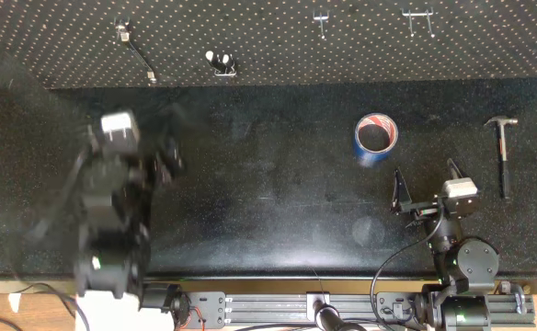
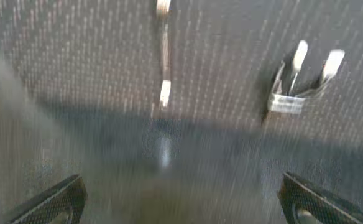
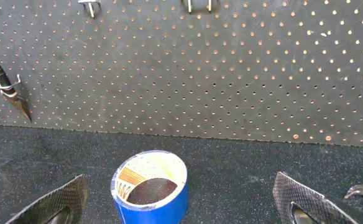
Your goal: Place Tools Onto Pegboard
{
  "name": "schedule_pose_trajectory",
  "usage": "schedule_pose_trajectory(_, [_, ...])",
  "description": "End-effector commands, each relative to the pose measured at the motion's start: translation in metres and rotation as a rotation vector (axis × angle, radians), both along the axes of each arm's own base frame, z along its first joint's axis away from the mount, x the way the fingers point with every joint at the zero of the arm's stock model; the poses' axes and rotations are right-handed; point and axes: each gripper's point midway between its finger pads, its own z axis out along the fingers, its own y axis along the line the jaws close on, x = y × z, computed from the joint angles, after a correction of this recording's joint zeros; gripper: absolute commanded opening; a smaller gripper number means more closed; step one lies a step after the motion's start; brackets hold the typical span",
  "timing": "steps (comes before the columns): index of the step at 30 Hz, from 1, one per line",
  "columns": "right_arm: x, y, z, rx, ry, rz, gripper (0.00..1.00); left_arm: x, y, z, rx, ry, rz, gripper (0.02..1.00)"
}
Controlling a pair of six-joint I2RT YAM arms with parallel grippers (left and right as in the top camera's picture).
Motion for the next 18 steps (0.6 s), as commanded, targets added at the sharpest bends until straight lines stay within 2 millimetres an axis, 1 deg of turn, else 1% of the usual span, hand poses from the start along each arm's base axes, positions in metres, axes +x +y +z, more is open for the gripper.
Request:
schedule_pose_trajectory(1, [-0.001, 0.002, -0.001, 0.008, 0.001, 0.01, 0.978, -0.03, -0.015, -0.046, -0.052, -0.119, -0.093, 0.996])
schedule_pose_trajectory(3, [-0.001, 0.002, -0.001, 0.008, 0.001, 0.01, 0.978, -0.033, -0.015, -0.051, -0.046, -0.209, -0.095, 0.996])
schedule_pose_trajectory(9, [-0.001, 0.002, -0.001, 0.008, 0.001, 0.011, 0.978, -0.038, -0.013, -0.05, -0.036, -0.363, -0.086, 0.996])
schedule_pose_trajectory(11, [-0.001, 0.002, -0.001, 0.008, 0.001, 0.01, 0.978, -0.042, -0.011, -0.048, -0.031, -0.373, -0.07, 0.996])
schedule_pose_trajectory(18, [-0.001, 0.002, -0.001, 0.008, 0.001, 0.01, 0.978, -0.042, -0.019, -0.05, -0.028, -0.364, -0.099, 0.996])
